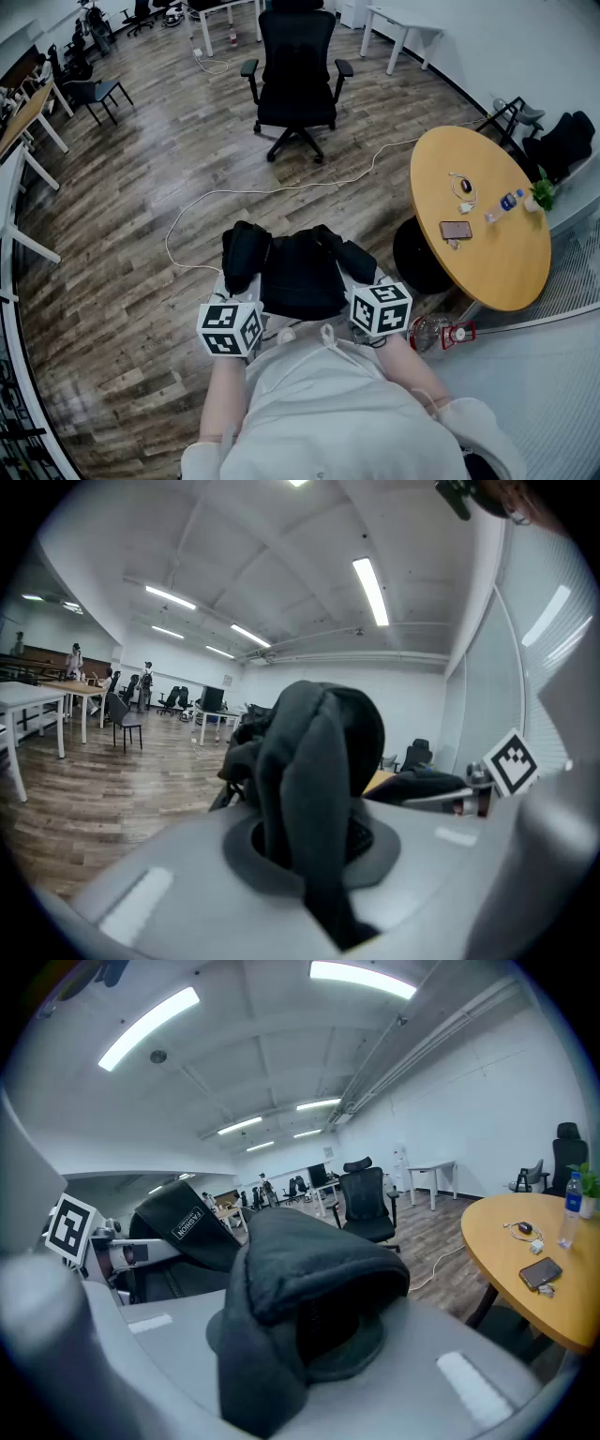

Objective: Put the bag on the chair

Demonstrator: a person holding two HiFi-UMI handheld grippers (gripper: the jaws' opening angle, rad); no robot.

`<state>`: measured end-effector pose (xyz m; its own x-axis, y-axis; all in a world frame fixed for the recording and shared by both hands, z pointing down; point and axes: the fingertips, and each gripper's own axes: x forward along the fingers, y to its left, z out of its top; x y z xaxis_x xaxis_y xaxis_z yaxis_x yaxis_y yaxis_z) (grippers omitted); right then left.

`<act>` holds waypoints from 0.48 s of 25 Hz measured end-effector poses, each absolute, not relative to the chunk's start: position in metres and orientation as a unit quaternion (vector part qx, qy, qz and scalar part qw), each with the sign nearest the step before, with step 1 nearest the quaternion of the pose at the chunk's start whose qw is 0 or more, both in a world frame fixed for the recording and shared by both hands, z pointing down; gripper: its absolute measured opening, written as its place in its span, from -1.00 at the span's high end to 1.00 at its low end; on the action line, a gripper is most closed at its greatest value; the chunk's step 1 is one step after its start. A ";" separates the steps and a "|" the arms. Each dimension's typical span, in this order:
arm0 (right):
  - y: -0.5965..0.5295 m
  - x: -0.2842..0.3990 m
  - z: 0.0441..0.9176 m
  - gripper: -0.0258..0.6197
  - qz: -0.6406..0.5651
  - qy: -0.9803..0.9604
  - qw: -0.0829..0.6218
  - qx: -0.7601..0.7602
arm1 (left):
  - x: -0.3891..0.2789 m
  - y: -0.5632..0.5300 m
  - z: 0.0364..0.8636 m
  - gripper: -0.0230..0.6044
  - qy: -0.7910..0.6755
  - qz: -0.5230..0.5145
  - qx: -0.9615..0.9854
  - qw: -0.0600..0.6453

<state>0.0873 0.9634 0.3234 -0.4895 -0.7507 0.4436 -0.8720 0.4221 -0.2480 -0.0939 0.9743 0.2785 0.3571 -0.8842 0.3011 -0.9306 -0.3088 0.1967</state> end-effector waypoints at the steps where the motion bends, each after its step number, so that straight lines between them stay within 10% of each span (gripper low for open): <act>1: 0.962 0.087 0.324 0.83 0.227 -0.832 0.135 0.487 | -0.094 0.973 0.280 0.85 -0.563 0.068 0.806 0.171; 12: 0.939 0.074 0.332 0.83 0.241 -0.825 0.139 0.491 | -0.108 0.947 0.288 0.85 -0.555 0.078 0.809 0.178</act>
<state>0.0742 0.9387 0.3317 -0.4786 -0.7443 0.4659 -0.8780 0.4006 -0.2619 -0.1078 0.9466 0.2882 0.3724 -0.8697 0.3241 -0.9253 -0.3208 0.2023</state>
